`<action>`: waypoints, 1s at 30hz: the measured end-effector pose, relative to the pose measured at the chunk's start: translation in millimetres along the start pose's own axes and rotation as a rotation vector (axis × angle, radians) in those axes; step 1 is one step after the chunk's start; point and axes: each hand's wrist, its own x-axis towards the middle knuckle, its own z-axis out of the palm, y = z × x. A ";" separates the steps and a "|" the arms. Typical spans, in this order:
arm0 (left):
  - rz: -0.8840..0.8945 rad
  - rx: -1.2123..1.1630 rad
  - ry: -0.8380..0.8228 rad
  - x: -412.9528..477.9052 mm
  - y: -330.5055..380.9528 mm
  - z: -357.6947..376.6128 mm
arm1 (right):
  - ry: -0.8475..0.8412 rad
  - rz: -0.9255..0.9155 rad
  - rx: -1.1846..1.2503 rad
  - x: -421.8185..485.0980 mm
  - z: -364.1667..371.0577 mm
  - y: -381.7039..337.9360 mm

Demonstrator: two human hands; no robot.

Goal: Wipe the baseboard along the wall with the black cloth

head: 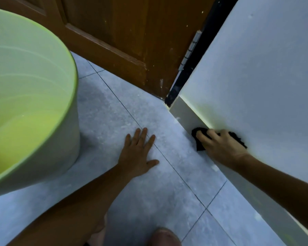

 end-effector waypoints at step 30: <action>-0.011 -0.009 0.052 -1.4 1.6 3.5 | -0.017 0.175 0.091 73.1 -44.2 6.1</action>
